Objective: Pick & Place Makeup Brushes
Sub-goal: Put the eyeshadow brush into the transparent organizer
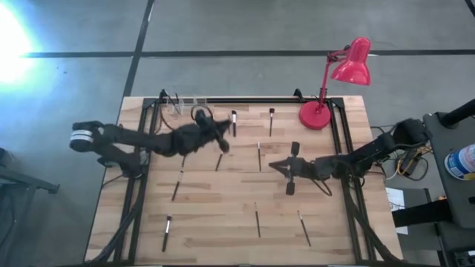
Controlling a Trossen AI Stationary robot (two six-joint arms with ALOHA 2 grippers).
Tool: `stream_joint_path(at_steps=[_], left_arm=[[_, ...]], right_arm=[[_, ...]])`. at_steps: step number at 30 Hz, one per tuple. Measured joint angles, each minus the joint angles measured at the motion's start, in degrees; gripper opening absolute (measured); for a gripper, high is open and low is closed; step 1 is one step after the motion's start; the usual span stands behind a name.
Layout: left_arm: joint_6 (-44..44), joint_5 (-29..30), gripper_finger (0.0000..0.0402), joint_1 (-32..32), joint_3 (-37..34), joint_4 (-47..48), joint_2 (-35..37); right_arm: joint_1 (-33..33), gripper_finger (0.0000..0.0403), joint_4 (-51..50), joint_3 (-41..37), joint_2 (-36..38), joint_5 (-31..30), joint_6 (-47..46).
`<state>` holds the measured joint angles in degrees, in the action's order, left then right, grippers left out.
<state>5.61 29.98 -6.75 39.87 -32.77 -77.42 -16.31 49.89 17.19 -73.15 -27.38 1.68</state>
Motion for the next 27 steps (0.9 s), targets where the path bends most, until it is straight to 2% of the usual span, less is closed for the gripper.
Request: stream_joint_path(at_steps=[6,14,17,23,27], left_arm=[[0.8,0.0,0.0012,-11.4,-1.0,9.0,4.1],[3.8,0.0,0.0012,-26.8,-2.9,12.0,7.8],[3.9,0.7,0.0012,-30.9,-2.9,13.6,8.1],[4.7,8.5,0.0012,-36.1,-2.9,14.0,7.2],[6.4,8.8,0.0012,-38.4,-2.9,14.9,7.2]], right_arm=[[4.4,0.0008,5.6,-4.3,0.1,0.5,0.4],[8.7,0.0008,7.7,-7.0,1.5,1.0,0.7],[9.2,0.0008,7.8,-6.9,2.0,0.9,1.3],[9.2,0.0008,7.6,-6.4,2.7,0.9,1.7],[9.2,0.0008,7.4,-6.3,2.6,0.9,1.7]])
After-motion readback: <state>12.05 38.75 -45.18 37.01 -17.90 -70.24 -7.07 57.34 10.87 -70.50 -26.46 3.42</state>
